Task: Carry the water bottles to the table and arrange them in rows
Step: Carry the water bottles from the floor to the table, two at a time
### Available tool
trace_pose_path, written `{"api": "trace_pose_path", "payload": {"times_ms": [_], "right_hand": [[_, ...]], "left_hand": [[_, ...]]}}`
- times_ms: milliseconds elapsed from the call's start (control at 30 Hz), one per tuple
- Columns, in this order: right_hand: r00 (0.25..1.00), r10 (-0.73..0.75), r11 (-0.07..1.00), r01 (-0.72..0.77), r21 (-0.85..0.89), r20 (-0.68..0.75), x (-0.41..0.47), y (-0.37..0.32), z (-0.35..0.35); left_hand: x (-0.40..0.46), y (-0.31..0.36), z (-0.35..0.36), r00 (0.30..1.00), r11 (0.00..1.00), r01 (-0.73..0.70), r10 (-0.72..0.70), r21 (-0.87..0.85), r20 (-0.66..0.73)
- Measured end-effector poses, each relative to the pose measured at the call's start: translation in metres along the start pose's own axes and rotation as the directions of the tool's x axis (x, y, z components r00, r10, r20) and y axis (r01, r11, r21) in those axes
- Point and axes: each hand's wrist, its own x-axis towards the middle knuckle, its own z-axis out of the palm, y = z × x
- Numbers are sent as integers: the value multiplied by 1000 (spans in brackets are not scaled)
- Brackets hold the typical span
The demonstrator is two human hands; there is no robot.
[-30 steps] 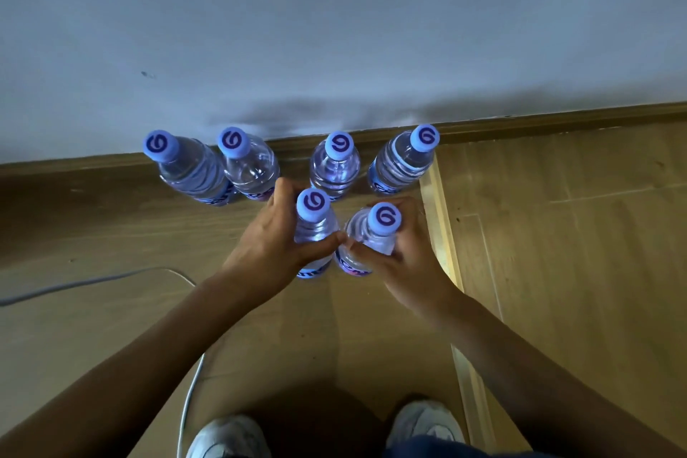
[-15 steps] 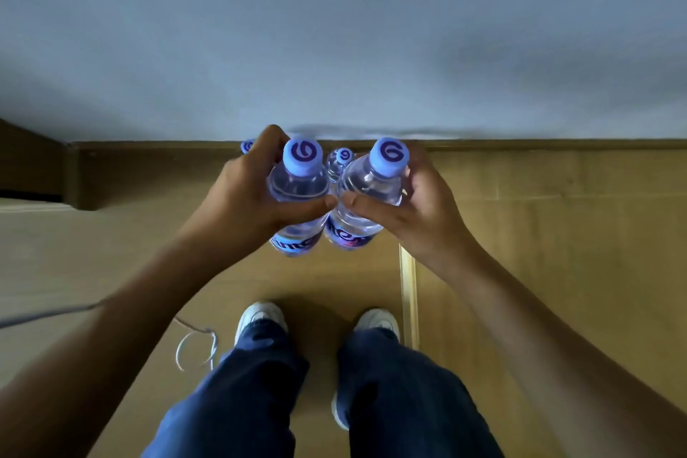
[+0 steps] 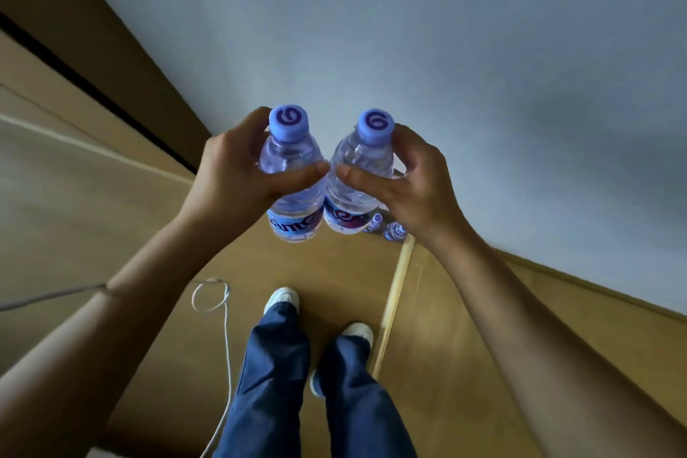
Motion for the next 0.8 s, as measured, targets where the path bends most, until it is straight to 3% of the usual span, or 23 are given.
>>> {"api": "trace_pose_path", "payload": {"times_ms": [300,600,800], "right_hand": [[955,-145,989,132,67,257,-5,-148,73],[842,-343,937,337,91,415,7,-271,217],[764,-343,937,319,142,546,14,-304,326]], "left_hand": [[-68,69,-145,944,997,75,-63,24,-324],[-129,63,-308,771,986,162,-146,-31,-619],[-164,24,-394,662,968,252,-187,-20,-726]]}}
